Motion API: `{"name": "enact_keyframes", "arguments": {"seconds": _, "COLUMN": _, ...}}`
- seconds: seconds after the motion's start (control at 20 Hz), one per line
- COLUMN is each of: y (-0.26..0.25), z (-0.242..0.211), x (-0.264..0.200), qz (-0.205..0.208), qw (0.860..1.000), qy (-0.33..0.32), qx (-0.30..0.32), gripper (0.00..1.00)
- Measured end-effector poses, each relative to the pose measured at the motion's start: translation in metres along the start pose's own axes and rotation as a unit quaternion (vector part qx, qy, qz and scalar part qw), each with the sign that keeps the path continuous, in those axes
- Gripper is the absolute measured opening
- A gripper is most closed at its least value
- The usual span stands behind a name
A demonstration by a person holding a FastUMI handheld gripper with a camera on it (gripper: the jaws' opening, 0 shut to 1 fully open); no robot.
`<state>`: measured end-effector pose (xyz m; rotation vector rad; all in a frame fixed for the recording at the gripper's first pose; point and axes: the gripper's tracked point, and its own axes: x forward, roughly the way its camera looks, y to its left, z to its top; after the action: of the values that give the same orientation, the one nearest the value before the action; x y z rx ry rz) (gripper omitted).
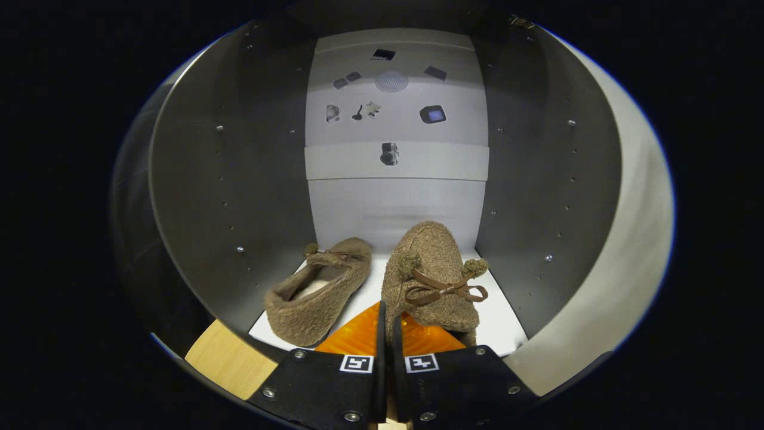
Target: Open the shoe cabinet door, grab the shoes and put them into the shoe cabinet, then close the shoe cabinet door.
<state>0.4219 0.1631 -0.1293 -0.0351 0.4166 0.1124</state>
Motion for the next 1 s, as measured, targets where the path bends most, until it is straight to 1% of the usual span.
{"name": "enact_keyframes", "arguments": {"seconds": 0.45, "y": -0.018, "z": 0.017, "x": 0.063, "qz": -0.001, "qw": 1.0, "qy": 0.031, "qx": 0.002, "gripper": 0.05}}
{"name": "enact_keyframes", "arguments": {"seconds": 0.7, "y": -0.021, "z": 0.008, "x": 0.085, "qz": 0.0, "qw": 0.998, "qy": 0.061, "qx": 0.009, "gripper": 0.05}}
{"name": "enact_keyframes", "arguments": {"seconds": 0.85, "y": -0.02, "z": -0.003, "x": 0.096, "qz": 0.001, "qw": 0.996, "qy": 0.086, "qx": 0.025, "gripper": 0.05}}
{"name": "enact_keyframes", "arguments": {"seconds": 1.0, "y": -0.019, "z": -0.006, "x": 0.101, "qz": -0.002, "qw": 0.995, "qy": 0.092, "qx": 0.027, "gripper": 0.05}}
